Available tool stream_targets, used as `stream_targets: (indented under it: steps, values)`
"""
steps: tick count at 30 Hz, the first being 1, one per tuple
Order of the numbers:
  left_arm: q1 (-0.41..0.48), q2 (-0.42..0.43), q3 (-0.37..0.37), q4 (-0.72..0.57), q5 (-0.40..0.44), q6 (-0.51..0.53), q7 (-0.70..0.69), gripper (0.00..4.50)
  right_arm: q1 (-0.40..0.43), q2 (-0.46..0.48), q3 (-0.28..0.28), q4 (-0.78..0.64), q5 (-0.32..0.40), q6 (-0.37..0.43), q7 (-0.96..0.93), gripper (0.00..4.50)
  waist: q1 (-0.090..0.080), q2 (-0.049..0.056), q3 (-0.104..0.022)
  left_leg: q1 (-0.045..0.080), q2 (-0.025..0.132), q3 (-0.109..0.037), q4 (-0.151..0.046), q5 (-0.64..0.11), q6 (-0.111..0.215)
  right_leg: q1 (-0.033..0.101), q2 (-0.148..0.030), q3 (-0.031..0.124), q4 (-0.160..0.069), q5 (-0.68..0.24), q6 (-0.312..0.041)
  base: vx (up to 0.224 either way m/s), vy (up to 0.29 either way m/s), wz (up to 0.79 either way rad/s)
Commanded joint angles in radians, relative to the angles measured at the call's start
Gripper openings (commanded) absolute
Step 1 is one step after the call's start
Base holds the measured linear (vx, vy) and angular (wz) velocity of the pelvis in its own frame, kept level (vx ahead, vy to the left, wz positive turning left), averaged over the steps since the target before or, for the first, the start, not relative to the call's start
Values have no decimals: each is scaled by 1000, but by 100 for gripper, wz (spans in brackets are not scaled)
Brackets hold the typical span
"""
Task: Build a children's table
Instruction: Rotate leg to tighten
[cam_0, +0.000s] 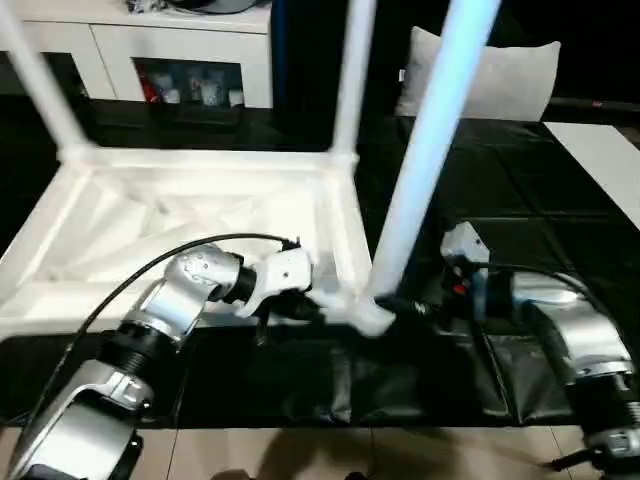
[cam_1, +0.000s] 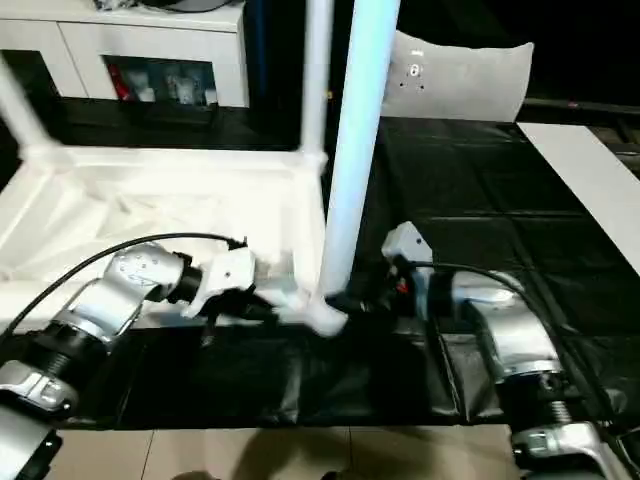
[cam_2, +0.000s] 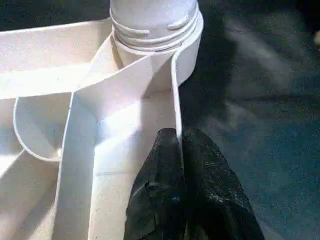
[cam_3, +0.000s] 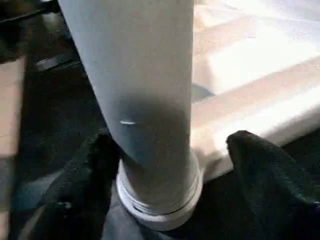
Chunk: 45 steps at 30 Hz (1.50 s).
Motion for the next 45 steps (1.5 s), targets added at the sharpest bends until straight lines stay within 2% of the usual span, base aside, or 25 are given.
stream_targets:
  steps: [1, 4, 5, 6, 15, 20, 22, 23, 25, 28, 29, 31, 32, 33, 34, 35, 36, 38, 40, 42, 45]
  values:
    - [7, -8, -53, -33, -4, -35, -72, 0, -15, -15, 11, -2, 7, 0, 29, 337, 2, 6, -67, -3, 62, -10, -62, -79, 88, 64, -94, 60, -62, -181, -218, 0, 0, 0]
    - [4, -6, -67, -37, -9, -44, -108, 0, -14, -25, 35, -4, 15, 3, 83, 320, 12, 3, -65, -2, 61, -9, -63, -94, 76, 64, -95, 60, -67, -236, -199, 0, 0, 0]
    - [3, -5, -73, -38, -11, -49, -122, 0, -14, -28, 42, -6, 21, 7, 105, 299, 15, 3, -66, -1, 61, -8, -63, -94, 73, 63, -96, 61, -68, -246, -193, 0, 0, 0]
    - [1, -4, -77, -38, -12, -54, -130, 0, -12, -29, 47, -12, 26, 12, 121, 299, 16, 1, -66, -1, 61, -9, -63, -94, 73, 64, -95, 60, -68, -249, -190, 0, 0, 0]
    - [-5, 4, -84, -38, -10, -53, -163, 0, 7, -41, 76, -69, 67, 83, 191, 216, 21, 5, -68, -2, 61, -10, -63, -80, 65, 63, -94, 59, -65, -222, -187, 0, 0, 0]
    - [1, 9, -85, -43, -17, -46, -169, 0, 19, -48, 80, -86, 77, 99, 204, 207, 24, 4, -68, -2, 60, -10, -63, -83, 58, 64, -94, 58, -66, -237, -179, 0, 0, 0]
    - [9, 3, -76, -51, -29, -25, -162, 0, 29, -39, 72, -103, 90, 116, 188, 206, 25, 4, -69, -3, 61, -11, -63, -77, 57, 65, -94, 59, -64, -229, -180, 0, 0, 0]
    - [15, -12, -60, -63, -38, 24, -133, 0, 31, -10, 60, -109, 86, 138, 121, 206, 25, 6, -68, -2, 61, -10, -63, -74, 56, 64, -95, 59, -65, -224, -182, 0, 0, 0]
    - [17, -17, -55, -69, -38, 47, -116, 0, 27, 7, 57, -101, 73, 146, 78, 206, 22, 5, -67, -3, 60, -10, -64, -81, 53, 64, -94, 58, -67, -236, -179, 0, 0, 0]
    - [22, -29, -45, -80, -41, 80, -87, 0, 22, 42, 54, -86, 41, 145, -7, 206, 12, 5, -60, 0, 55, -13, -67, -128, 33, 61, -96, 55, -84, -372, -140, 0, 0, 0]
    - [25, -60, -25, -101, -50, 155, -28, 0, 11, 98, 44, -63, 1, 145, -133, 205, 5, 4, -55, 1, 51, -14, -69, -155, 20, 58, -96, 52, -94, -460, -109, 0, 0, 0]
    - [18, -112, 7, -108, -58, 232, 66, 0, -12, 175, 26, -34, -29, 178, -285, 202, -3, 2, -54, 5, 48, -16, -70, -174, 9, 56, -95, 48, -101, -519, -89, 0, 0, 0]
    - [13, -136, 17, -106, -54, 253, 114, 0, -26, 211, 15, -20, -39, 206, -356, 201, -21, 1, -56, -2, 47, -23, -71, -182, -6, 61, -96, 40, -104, -549, -70, 0, 0, 0]
    - [9, -150, 21, -103, -45, 262, 145, 0, -34, 231, 11, -11, -49, 216, -399, 201, -21, 1, -56, -2, 47, -23, -71, -182, -6, 61, -96, 40, -104, -549, -70, 0, 0, 0]
    - [3, -167, 25, -95, -31, 271, 186, 0, -45, 256, 5, 4, -67, 224, -463, 200, -35, -1, -57, -3, 47, -24, -70, -182, -7, 59, -95, 39, -108, -542, -63, 0, 0, 0]
    - [-10, -208, 39, -77, -9, 293, 273, 0, -72, 312, -19, 48, -94, 238, -595, 200, -47, 4, -57, -4, 47, -25, -70, -182, -9, 57, -93, 40, -104, -523, -73, 0, 0, 0]
    - [-18, -230, 49, -64, -2, 303, 320, 0, -84, 337, -31, 70, -98, 241, -647, 200, -47, 4, -57, -4, 47, -25, -70, -182, -9, 57, -93, 40, -104, -523, -73, 0, 0, 0]
    - [-33, -264, 69, -43, 10, 319, 396, 0, -101, 378, -55, 105, -94, 241, -720, 200, -57, 4, -60, 1, 39, -21, -62, -187, -1, 53, -94, 40, -111, -525, -76, 0, 0, 0]
    - [-39, -278, 79, -33, 13, 319, 427, 0, -100, 382, -42, 106, -111, 212, -728, 200, -55, 4, -63, -2, 41, -18, -63, -162, 28, 55, -91, 45, -106, -465, -89, 0, 0, 0]
    - [-41, -283, 85, -31, 15, 316, 442, 0, -90, 384, -31, 95, -112, 183, -706, 253, -51, 5, -66, -3, 45, -15, -63, -137, 42, 56, -90, 49, -96, -385, -114, 0, 0, 0]
    - [-34, -260, 80, -39, 41, 311, 443, 0, -57, 375, -36, 37, -95, 158, -637, 268, -45, 6, -66, -7, 46, -14, -64, -112, 58, 62, -90, 51, -88, -319, -136, 0, 0, 0]
